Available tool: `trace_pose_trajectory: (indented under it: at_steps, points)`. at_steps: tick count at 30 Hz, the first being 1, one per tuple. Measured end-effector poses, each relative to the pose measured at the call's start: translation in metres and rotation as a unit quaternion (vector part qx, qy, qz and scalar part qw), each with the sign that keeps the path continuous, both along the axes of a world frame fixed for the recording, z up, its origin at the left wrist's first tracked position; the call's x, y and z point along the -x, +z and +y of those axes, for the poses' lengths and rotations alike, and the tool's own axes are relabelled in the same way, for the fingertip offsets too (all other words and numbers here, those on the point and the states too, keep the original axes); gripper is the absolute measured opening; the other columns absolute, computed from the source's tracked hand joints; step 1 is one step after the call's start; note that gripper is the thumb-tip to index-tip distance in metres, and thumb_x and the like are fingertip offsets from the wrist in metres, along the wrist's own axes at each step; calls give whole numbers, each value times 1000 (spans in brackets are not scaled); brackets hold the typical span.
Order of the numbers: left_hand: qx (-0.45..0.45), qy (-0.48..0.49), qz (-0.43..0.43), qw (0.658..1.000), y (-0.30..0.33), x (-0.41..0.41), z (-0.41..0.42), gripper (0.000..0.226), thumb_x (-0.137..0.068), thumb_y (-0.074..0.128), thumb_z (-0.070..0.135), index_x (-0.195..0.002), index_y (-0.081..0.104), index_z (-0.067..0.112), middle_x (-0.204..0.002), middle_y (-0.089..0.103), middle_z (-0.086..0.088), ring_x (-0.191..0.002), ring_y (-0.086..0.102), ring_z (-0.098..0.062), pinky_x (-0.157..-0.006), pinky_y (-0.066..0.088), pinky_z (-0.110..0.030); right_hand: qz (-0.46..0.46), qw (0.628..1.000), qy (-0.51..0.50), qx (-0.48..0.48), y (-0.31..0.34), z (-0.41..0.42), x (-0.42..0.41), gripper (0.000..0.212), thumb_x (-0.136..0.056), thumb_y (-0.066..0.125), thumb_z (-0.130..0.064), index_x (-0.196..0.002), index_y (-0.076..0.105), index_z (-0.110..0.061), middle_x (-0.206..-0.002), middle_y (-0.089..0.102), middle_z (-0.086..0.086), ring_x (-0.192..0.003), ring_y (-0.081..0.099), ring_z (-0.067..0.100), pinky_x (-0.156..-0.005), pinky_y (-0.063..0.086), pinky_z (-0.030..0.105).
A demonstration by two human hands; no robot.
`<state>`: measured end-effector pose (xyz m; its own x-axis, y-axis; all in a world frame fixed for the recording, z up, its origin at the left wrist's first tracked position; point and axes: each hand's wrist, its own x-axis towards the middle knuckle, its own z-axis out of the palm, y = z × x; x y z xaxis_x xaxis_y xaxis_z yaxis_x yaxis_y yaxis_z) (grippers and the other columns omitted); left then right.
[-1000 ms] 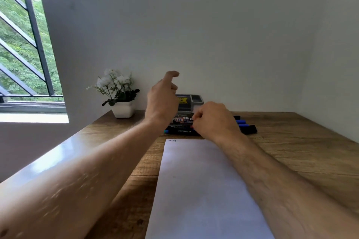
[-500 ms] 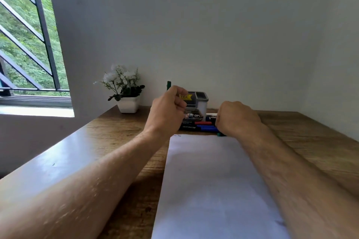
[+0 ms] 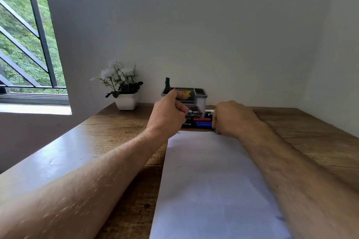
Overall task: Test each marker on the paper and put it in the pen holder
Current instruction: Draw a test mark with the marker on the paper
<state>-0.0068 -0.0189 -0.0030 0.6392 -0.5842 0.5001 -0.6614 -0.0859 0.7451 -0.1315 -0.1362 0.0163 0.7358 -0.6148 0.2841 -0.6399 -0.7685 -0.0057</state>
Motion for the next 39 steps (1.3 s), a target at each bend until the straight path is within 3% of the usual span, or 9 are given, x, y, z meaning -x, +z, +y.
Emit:
trace_pose_trajectory:
  at_steps: [6, 15, 19, 23, 27, 29, 33, 36, 39]
  points:
    - [7, -2, 41, 999, 0, -1, 1, 42, -85, 60, -8, -112, 59, 24, -84, 70, 4, -86, 69, -13, -82, 61, -39, -21, 999, 31, -8, 1, -1, -3, 20, -87, 67, -24, -106, 73, -22, -104, 68, 3, -91, 63, 22, -80, 55, 36]
    - [15, -11, 61, 998, -1, -2, -2, 38, -87, 59, -5, -110, 59, 25, -88, 71, 5, -91, 69, -13, -87, 59, -40, -242, 955, 171, -3, 7, 6, -5, 8, -92, 62, -28, -97, 67, -26, -85, 67, -10, -74, 60, 6, -68, 50, 25]
    - [5, -24, 42, 999, -1, -2, -2, 37, -87, 63, 0, -114, 65, 24, -93, 71, 9, -92, 67, -8, -89, 57, -31, -411, 879, 232, -74, 13, 15, -9, 5, -93, 64, -21, -97, 63, -23, -85, 65, -15, -66, 61, -5, -60, 44, 7]
    - [-25, -45, 37, 998, -3, 0, -2, 22, -97, 59, 17, -113, 69, 29, -104, 69, 12, -97, 63, -2, -77, 49, -14, -549, 770, 216, -242, 17, 18, -11, 5, -93, 61, -13, -97, 59, -16, -89, 72, 5, -63, 72, 17, -60, 59, 31]
    - [14, -49, 127, 991, 1, -4, -1, 20, -102, 51, 24, -102, 71, 26, -97, 72, 2, -87, 67, -10, -79, 59, -31, -589, 702, 153, -371, 20, 9, -5, 15, -92, 57, -2, -103, 56, -11, -94, 70, 15, -63, 74, 26, -57, 60, 33]
    - [50, -63, 218, 973, 4, -4, 1, 19, -101, 53, 20, -107, 70, 15, -94, 71, -6, -78, 67, -13, -73, 61, -29, -577, 673, 121, -446, 21, 4, -4, 17, -92, 55, 2, -104, 58, -9, -97, 69, 19, -62, 73, 26, -57, 61, 33]
    - [181, -89, 359, 911, 7, -9, 6, 17, -90, 68, 8, -107, 68, 4, -103, 70, -13, -85, 71, -18, -65, 58, -23, -440, 759, 71, -475, 15, 0, -3, 13, -91, 61, -5, -101, 69, -2, -83, 71, 16, -58, 65, 20, -57, 59, 31]
    - [215, -96, 372, 898, 8, -14, 8, 13, -87, 70, 8, -100, 69, 5, -101, 72, -15, -73, 68, -14, -64, 56, -22, -317, 840, 76, -433, 11, 3, -4, 20, -88, 70, -24, -98, 72, -6, -67, 65, 9, -47, 55, 15, -44, 46, 27]
    - [221, -138, 364, 894, 10, -11, 9, 15, -92, 64, 6, -107, 68, 6, -94, 74, -11, -62, 61, -10, -61, 55, -21, -227, 870, 135, -416, 11, 11, -5, 23, -91, 69, -38, -99, 74, -17, -68, 67, 3, -43, 51, 11, -45, 44, 26]
